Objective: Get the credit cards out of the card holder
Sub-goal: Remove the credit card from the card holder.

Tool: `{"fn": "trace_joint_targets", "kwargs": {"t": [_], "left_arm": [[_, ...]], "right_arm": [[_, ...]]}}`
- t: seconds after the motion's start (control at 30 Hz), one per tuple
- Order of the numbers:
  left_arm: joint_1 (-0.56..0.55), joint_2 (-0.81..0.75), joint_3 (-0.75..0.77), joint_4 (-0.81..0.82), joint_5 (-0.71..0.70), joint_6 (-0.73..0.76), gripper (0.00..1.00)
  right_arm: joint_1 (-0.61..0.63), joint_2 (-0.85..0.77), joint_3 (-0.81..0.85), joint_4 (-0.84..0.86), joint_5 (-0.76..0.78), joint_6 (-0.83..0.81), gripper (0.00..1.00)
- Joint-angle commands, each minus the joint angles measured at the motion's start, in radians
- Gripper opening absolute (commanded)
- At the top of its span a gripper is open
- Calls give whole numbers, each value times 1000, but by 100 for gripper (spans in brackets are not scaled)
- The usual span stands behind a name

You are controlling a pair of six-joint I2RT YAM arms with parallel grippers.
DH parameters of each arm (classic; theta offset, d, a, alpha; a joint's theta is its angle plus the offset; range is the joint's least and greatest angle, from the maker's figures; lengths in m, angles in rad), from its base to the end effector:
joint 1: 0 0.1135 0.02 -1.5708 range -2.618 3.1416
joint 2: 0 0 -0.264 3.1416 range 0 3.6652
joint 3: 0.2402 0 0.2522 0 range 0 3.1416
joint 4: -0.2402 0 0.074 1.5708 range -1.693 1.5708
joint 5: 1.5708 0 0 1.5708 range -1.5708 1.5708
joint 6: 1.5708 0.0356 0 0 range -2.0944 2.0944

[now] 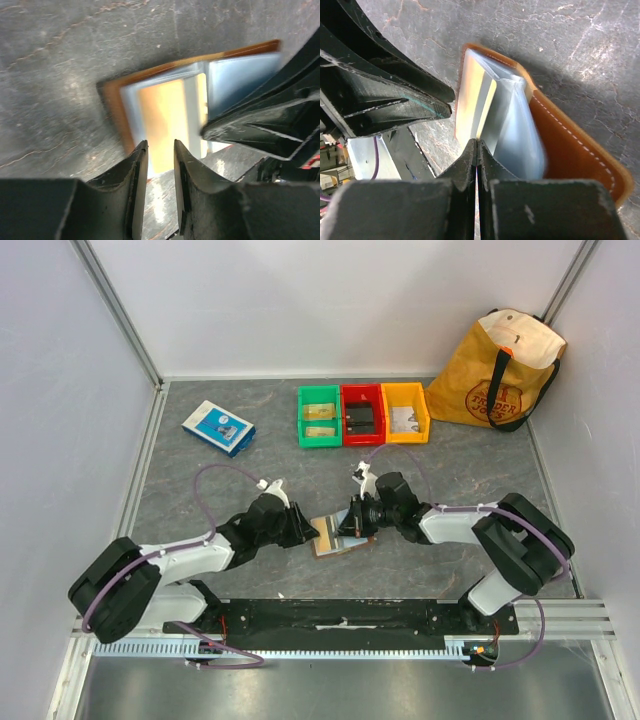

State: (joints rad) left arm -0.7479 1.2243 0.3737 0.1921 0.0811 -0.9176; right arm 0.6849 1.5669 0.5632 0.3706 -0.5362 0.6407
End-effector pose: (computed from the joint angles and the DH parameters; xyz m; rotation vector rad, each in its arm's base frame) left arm 0.1620 -0.1542 0.1503 -0.1570 2.4137 -0.9438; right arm 0.2096 0.1947 0.1412 -0.3880 2.3991 1.2715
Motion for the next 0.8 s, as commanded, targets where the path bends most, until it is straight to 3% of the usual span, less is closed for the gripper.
{"fn": "trace_joint_targets", "kwargs": {"t": [0.0, 0.2, 0.33, 0.77], "left_arm": [[-11, 65, 79, 124, 71, 68, 32], [-11, 148, 71, 190, 103, 51, 29], [-11, 199, 73, 141, 79, 39, 24], [-11, 109, -13, 73, 8, 14, 22]], "right_arm": [[5, 45, 4, 93, -61, 5, 0], [-10, 97, -25, 146, -65, 27, 0], [-39, 123, -54, 206, -84, 63, 0], [-74, 167, -71, 217, -82, 88, 0]]}}
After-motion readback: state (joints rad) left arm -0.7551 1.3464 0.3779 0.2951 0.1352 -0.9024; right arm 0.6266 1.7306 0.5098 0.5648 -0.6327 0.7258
